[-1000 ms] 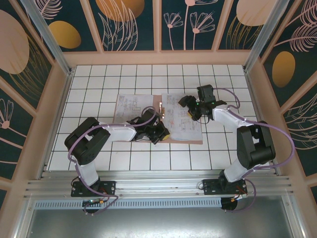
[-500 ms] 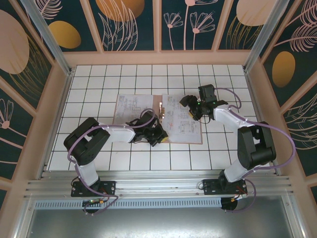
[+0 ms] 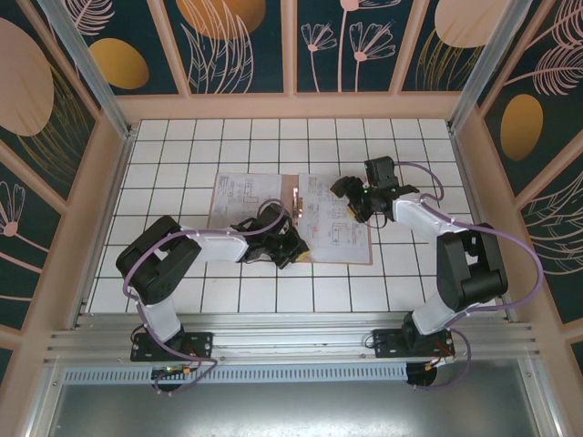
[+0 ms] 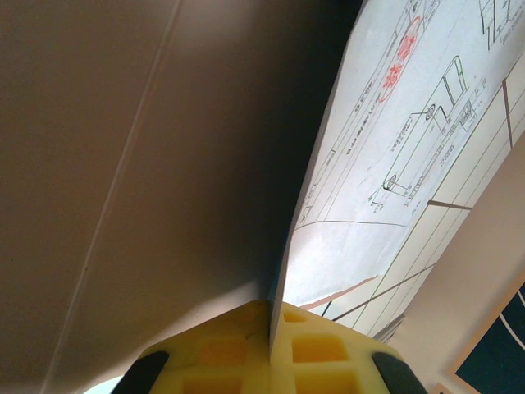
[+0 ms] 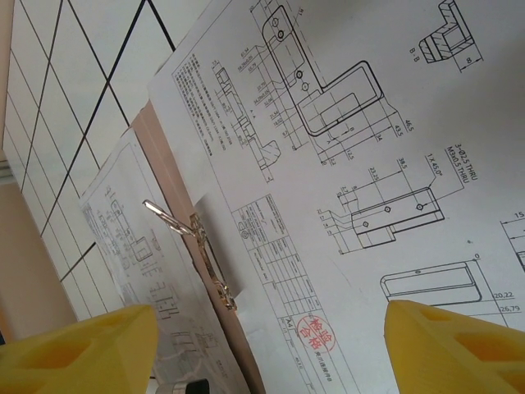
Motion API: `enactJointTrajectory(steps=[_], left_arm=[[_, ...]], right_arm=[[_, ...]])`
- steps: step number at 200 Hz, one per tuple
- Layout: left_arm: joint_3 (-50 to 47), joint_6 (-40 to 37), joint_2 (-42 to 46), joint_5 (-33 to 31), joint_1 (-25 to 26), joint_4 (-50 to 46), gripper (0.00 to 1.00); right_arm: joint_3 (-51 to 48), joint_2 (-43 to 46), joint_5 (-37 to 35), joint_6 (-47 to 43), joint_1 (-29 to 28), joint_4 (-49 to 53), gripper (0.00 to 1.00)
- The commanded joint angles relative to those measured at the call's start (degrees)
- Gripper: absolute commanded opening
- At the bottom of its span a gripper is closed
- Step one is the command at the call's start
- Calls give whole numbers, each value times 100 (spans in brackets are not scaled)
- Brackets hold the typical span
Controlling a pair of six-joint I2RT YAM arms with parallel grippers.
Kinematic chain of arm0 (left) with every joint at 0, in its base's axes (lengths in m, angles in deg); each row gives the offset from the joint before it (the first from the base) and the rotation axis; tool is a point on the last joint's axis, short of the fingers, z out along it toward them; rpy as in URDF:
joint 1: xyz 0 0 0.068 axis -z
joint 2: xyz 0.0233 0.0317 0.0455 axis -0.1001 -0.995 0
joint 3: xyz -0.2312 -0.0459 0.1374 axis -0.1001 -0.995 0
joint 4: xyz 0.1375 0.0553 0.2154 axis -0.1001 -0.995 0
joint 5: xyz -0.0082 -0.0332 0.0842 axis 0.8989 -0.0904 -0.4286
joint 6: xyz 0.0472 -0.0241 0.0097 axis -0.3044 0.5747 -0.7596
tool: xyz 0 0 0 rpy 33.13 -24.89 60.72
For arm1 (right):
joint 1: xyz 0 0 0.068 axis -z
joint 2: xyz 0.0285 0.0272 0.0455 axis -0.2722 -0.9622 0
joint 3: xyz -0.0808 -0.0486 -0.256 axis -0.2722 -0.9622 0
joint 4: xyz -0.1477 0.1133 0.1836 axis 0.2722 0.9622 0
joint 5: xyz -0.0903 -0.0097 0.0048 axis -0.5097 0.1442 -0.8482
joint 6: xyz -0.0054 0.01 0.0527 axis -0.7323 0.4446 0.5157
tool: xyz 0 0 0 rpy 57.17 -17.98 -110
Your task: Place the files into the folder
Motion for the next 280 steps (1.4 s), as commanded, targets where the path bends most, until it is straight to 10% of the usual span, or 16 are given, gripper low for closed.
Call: enactJointTrajectory(steps=[1, 95, 280], left_arm=[[11, 84, 167, -29, -23, -49, 22], [174, -263, 897, -443, -3, -1072, 55], [-762, -2179, 1443, -681, -2452, -2245, 30]], right_arm=[[-106, 186, -92, -80, 37, -12, 74], [455, -145, -83, -361, -132, 62, 73], [4101, -3495, 424, -1552, -990, 902, 70]])
